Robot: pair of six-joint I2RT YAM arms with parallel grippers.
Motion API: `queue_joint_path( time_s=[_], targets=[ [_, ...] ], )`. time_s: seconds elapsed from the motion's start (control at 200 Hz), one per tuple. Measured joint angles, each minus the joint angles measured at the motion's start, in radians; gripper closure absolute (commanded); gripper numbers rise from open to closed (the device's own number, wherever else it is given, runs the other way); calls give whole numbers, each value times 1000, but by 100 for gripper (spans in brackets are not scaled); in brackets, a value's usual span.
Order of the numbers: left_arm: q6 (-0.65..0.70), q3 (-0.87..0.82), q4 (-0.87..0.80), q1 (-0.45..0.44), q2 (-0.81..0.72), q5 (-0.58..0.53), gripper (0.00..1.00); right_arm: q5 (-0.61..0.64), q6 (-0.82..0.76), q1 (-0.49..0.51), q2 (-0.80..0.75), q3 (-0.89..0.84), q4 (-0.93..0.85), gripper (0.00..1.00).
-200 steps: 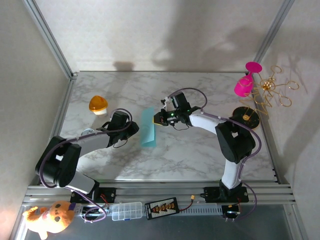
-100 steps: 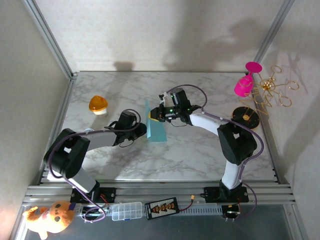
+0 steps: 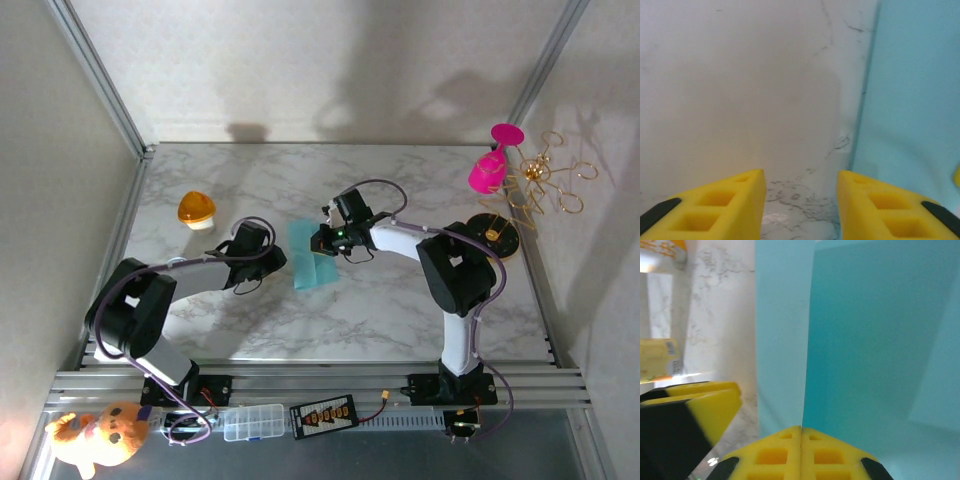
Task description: Fold a paper plane with a square sheet of paper (pick it up from the middle)
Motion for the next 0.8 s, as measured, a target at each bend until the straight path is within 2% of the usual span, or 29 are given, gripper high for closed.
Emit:
queue_joint_path(
  time_s=[0.135, 0.3, 0.596, 0.796],
  targets=[
    [1, 0, 40, -12, -1, 48, 45, 66, -48, -1, 10, 35, -44, 100],
    [-2, 32, 59, -35, 31, 98, 40, 121, -92, -1, 34, 69, -73, 100],
    [5, 175, 13, -50, 157, 97, 40, 169, -119, -5, 70, 87, -122, 100],
    [10, 223, -9, -51, 212, 100, 44, 180, -121, -11, 70, 89, -139, 100]
  ],
)
